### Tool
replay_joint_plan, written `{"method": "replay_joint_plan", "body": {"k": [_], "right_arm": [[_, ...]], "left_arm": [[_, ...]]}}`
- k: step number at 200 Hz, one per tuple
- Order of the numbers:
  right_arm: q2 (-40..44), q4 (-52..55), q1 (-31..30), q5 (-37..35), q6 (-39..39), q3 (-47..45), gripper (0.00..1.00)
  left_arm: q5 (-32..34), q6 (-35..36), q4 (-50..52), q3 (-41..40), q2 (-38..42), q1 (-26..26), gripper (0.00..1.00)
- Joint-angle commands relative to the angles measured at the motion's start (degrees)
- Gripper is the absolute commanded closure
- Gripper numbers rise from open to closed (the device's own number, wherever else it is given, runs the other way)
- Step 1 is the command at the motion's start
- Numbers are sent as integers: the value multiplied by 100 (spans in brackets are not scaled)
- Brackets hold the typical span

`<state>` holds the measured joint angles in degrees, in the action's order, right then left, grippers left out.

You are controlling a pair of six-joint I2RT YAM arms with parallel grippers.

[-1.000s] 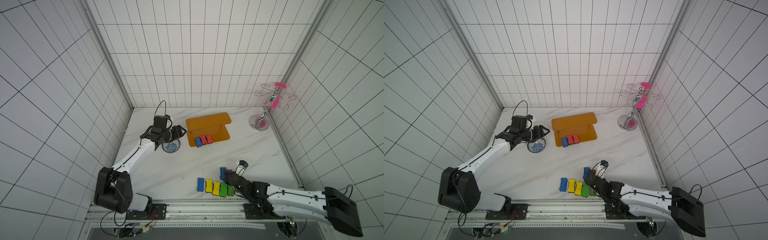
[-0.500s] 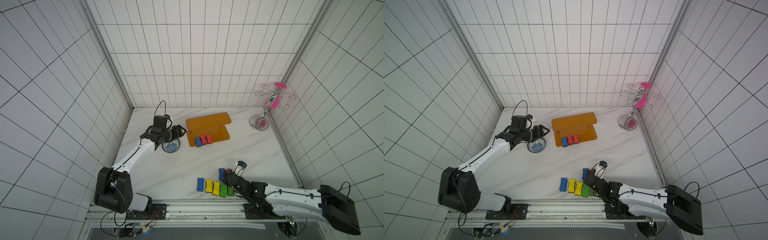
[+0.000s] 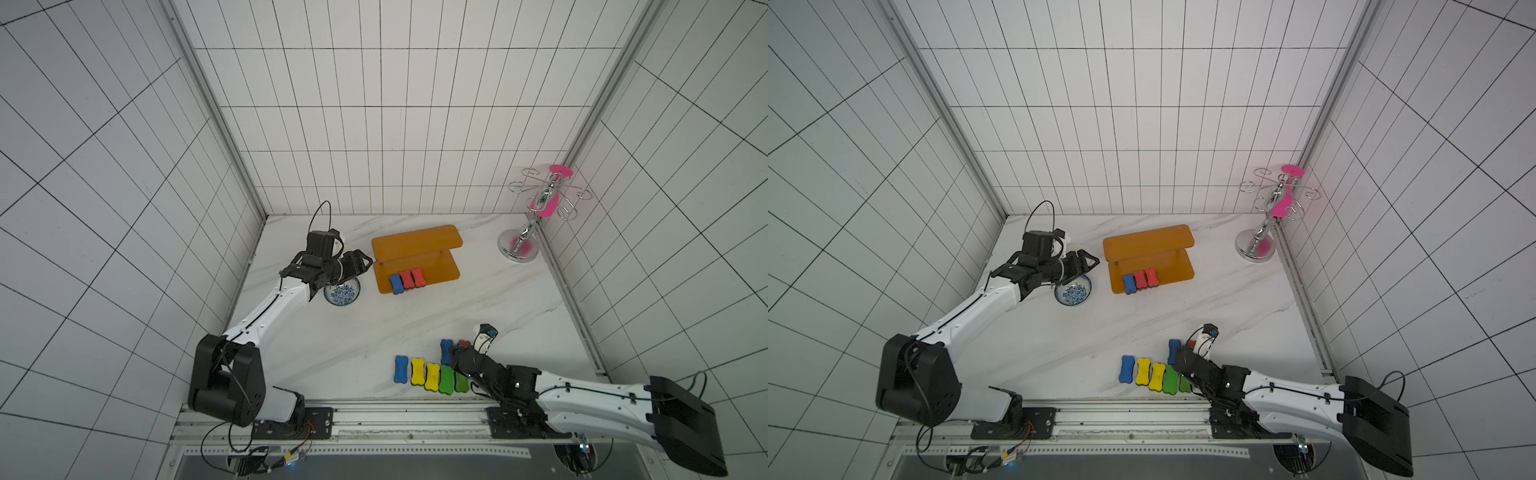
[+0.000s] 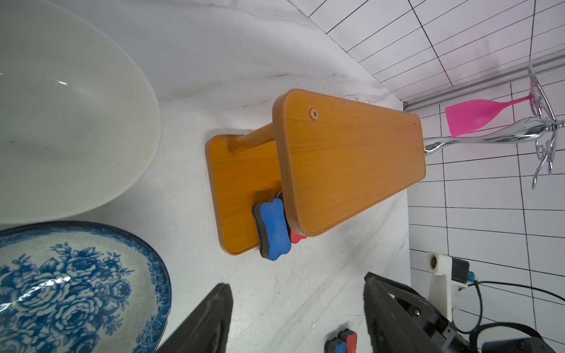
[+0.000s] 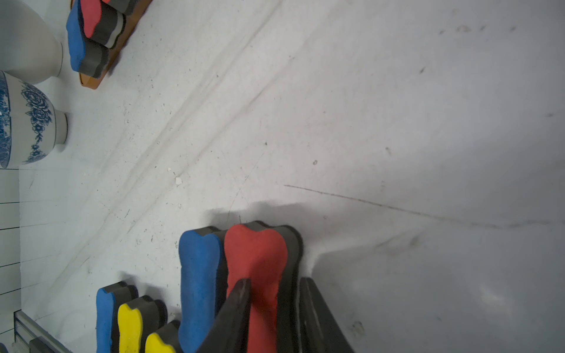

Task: Remove the whiteboard erasers from the shelf
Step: Place the whiteboard eraser at the center of the board, then adjust the whiteboard eraser at the center of the board.

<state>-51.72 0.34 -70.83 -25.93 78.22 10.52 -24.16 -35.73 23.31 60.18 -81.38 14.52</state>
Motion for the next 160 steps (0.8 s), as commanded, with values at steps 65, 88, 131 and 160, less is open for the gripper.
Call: {"method": "replay_joint_plan", "body": {"k": [65,88,131,160], "right_arm": [[928,1824,127,-285,-818,716,74],[1357,2478,689,27,-1249,743,73],[1783,2506,2375,1850,-2253,401,58],[1449,2081,2551,2302,-2400,260,57]], "left_arm": [[-38,40,-169,-33,48,-22,24],[-78,26,-190,-59,61,-11,24],[-133,13,-211,-68,16,24,24],[-128,23,-222,-59,2,24,24]]}}
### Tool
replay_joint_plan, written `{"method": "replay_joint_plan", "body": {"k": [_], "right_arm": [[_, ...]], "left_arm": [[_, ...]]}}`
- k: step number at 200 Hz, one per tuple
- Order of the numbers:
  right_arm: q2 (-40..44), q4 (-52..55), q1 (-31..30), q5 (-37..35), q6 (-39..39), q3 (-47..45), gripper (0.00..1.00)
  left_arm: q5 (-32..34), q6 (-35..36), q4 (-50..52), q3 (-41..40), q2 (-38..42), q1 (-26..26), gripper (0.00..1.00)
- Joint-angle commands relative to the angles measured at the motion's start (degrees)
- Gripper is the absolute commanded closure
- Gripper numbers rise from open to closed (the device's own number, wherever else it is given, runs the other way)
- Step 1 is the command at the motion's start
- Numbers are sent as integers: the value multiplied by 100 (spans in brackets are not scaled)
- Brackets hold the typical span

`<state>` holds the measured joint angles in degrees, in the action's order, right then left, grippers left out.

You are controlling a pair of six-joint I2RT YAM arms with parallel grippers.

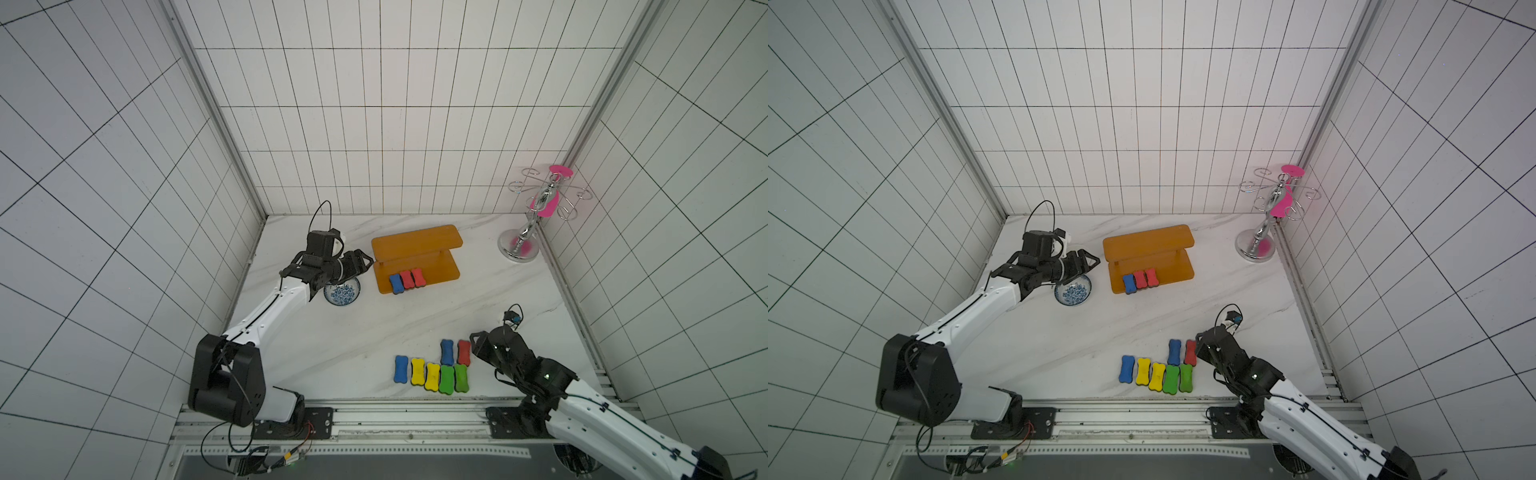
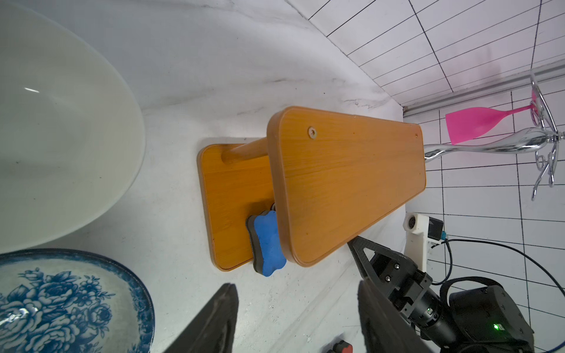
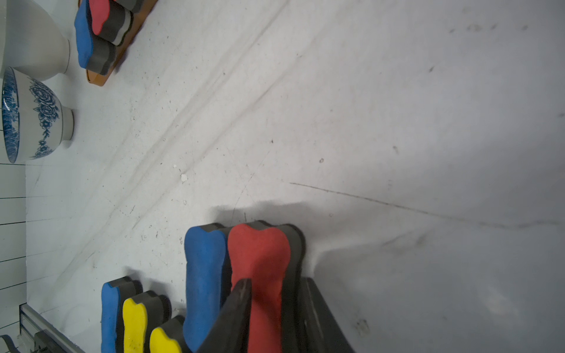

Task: Remove the whiteboard erasers from the shelf
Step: Adjust the whiteboard eraser at the center of the board.

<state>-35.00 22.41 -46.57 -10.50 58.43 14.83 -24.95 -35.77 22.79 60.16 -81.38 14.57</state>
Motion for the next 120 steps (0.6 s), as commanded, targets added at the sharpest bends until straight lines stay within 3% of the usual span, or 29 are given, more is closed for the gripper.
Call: {"method": "replay_joint_plan", "body": {"k": [1,60,120], "right_arm": [[-238,-138,123,768,-430,-177,57],[-834,-831,169,963,-526,-339,61],[-808,-1020,174,1102,-551,-440,68]], "left_arm": [[-47,22,-169,-57,1,20,24],[-56,25,-169,-57,-38,20,24],[-51,27,-165,-48,-64,20,24]]}}
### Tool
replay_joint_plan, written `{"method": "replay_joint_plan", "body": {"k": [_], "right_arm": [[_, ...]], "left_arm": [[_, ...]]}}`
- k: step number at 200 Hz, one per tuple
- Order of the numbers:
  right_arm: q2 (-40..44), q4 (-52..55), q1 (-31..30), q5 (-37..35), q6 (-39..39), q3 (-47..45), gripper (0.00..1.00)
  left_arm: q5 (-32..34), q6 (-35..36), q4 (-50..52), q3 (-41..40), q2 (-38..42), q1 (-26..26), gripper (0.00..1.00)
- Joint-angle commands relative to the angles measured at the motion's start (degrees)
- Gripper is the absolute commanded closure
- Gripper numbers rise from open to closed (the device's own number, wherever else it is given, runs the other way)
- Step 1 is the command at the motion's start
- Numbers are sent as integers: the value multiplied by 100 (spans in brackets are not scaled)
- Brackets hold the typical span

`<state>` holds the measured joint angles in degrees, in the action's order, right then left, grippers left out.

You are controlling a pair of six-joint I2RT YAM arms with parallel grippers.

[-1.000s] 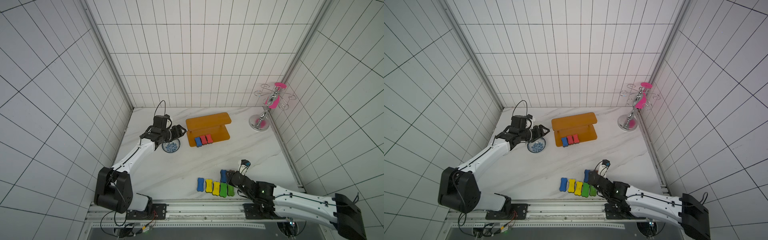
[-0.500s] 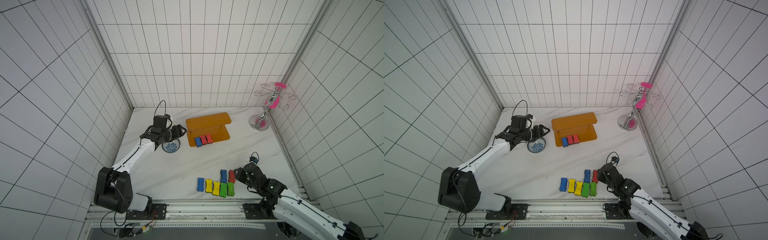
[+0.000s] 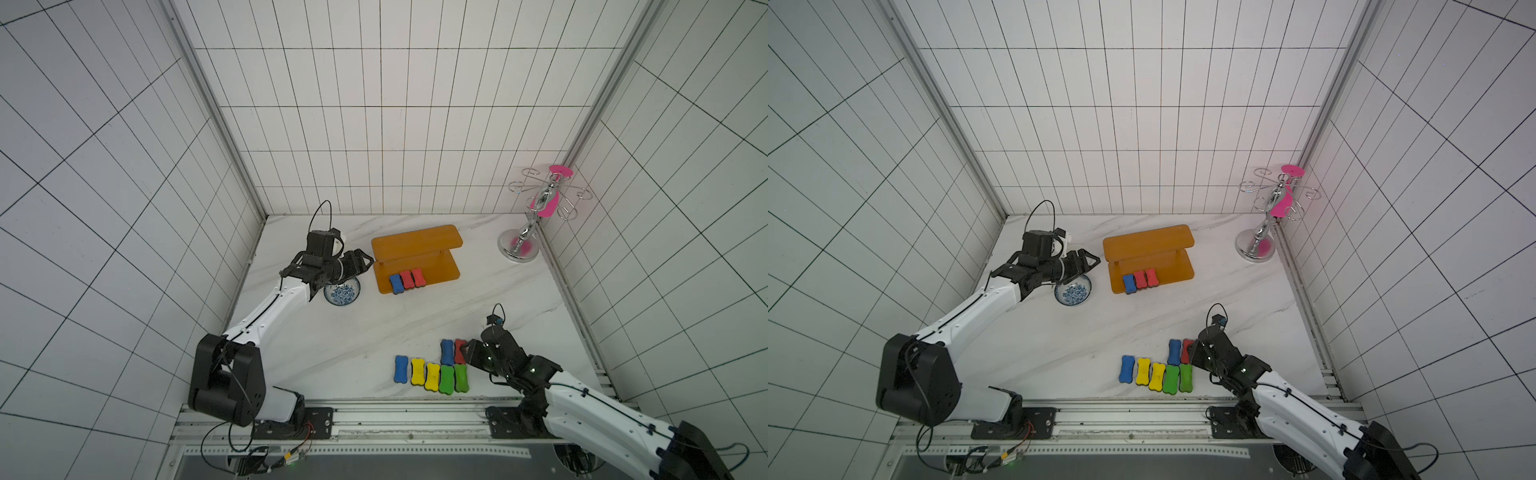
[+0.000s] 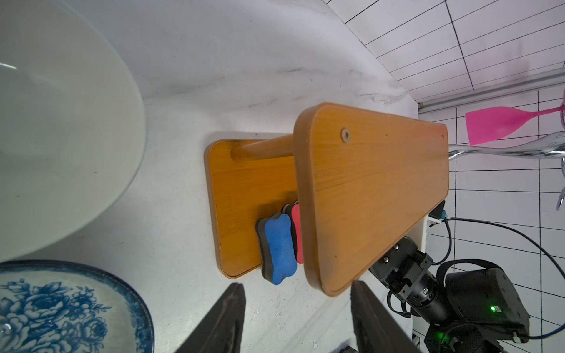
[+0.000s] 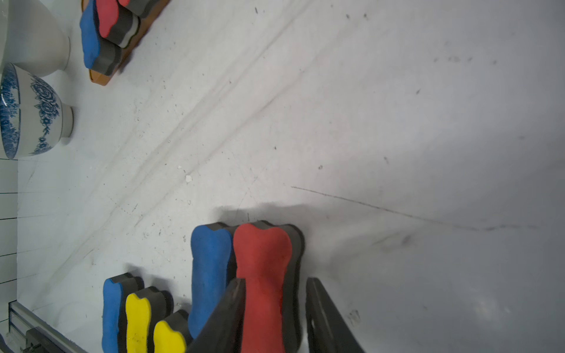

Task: Remove the whiteboard erasers from the shelf
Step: Adjust the whiteboard eraser at the center of the board, then pick up the whiteboard eraser from the shelf.

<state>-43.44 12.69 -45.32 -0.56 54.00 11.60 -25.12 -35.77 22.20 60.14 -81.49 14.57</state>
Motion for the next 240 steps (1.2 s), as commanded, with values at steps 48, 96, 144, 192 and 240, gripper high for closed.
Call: {"method": "replay_joint_plan", "body": {"k": [48,96,144,192,240], "right_arm": [[119,23,50,135,-188,-131,70],[193,204,47,67,-264,31,66],[260,562,226,27,-697,616,63],[-1163,-1632,986,943,-1131,1250,59],[-4038,-4843,1980,2465,-750,2022,61]], "left_arm": [[-29,26,-107,-46,-62,20,24],[-20,17,-116,-46,-61,20,25],[-3,-9,-107,36,-108,20,25],[-12,-196,-184,310,-361,36,26],[31,-371,-275,649,-728,134,30]]}}
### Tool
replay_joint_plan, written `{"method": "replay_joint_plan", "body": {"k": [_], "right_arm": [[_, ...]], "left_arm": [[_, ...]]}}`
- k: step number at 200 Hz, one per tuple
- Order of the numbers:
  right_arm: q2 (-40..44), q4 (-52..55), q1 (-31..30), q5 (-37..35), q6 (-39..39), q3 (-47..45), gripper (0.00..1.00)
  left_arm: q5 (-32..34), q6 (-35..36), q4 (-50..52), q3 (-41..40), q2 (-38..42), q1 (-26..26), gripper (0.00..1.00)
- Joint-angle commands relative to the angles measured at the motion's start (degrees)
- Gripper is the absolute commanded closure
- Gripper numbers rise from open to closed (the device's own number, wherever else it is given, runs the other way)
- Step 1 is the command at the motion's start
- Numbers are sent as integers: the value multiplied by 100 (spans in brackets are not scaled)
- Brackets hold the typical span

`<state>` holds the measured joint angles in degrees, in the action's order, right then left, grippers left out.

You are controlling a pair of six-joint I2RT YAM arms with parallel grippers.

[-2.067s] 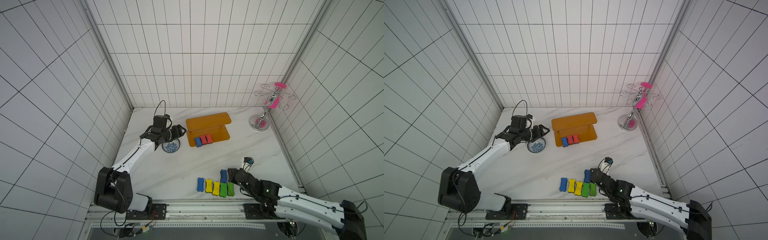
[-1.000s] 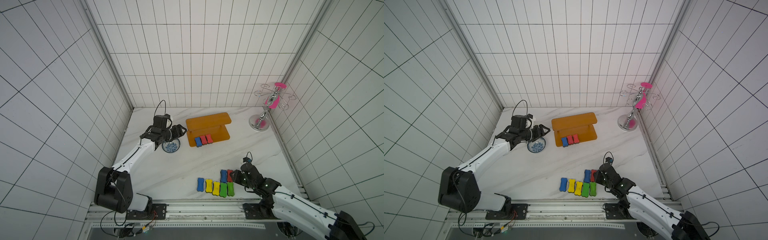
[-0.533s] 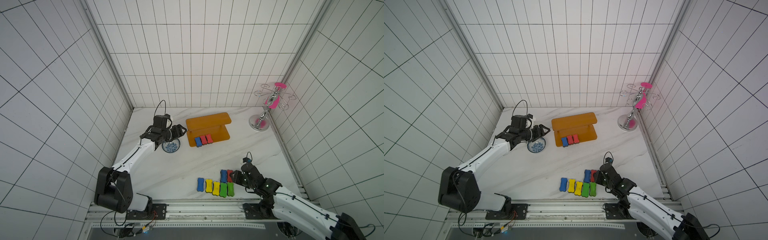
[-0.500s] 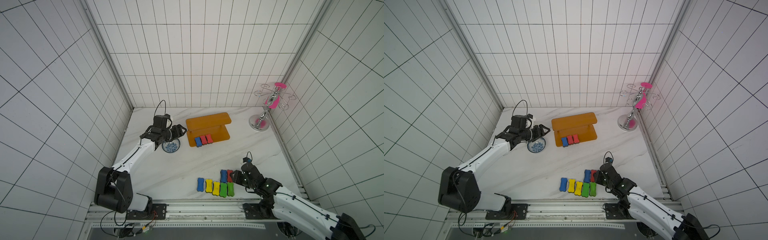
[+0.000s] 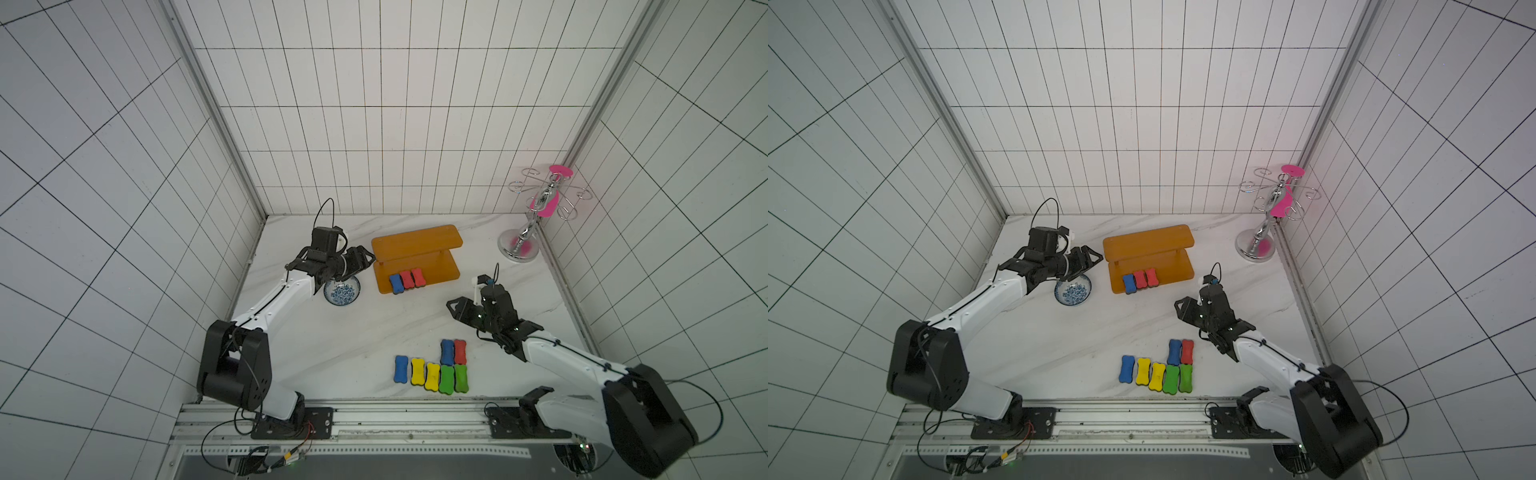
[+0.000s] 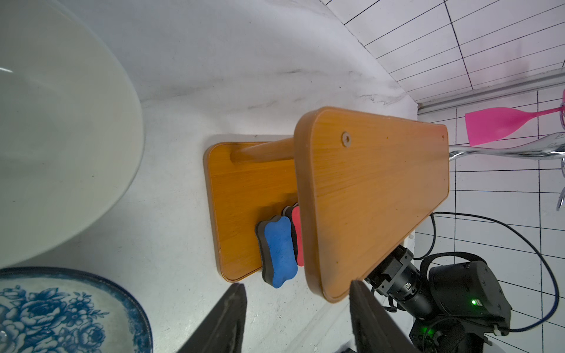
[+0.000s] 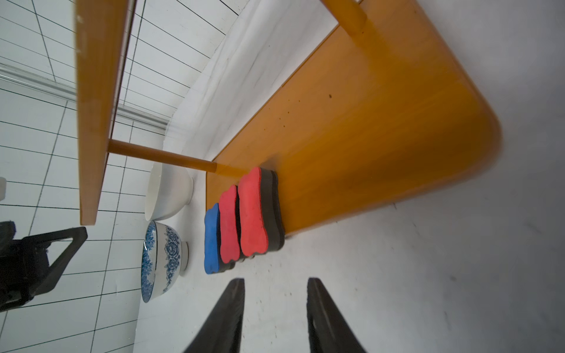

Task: Remove the whiteboard erasers from the shelf
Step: Pick up the whiteboard eraser from the shelf.

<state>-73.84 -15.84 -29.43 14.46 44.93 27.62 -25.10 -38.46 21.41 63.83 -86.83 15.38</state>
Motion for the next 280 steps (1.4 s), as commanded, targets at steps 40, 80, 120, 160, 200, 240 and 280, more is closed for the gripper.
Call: {"method": "replay_joint_plan", "body": {"k": [40,80,120,160,200,240,280], "right_arm": [[-2567,-2918,579,1354,346,1122,63],[-3475,-3336,562,1564,536,1671,64],[-4059,-3374,539,1642,495,2084,63],[-4348,-3323,382,1555,464,2268,63],[-4508,-3250,303,1387,464,2318,63],[-4497,-2997,172,1170,138,2255,64],[-4472,-2599,68,784,-104,2160,68]], "left_arm": [[37,-156,-269,457,-514,71,33],[-8,-191,-304,589,-808,93,40],[5,-197,-319,589,-947,93,42],[-32,-197,-336,578,-974,95,43],[-35,-153,-313,567,-930,90,43],[-34,-137,-295,543,-898,80,43],[-30,-118,-276,521,-864,37,42]]}}
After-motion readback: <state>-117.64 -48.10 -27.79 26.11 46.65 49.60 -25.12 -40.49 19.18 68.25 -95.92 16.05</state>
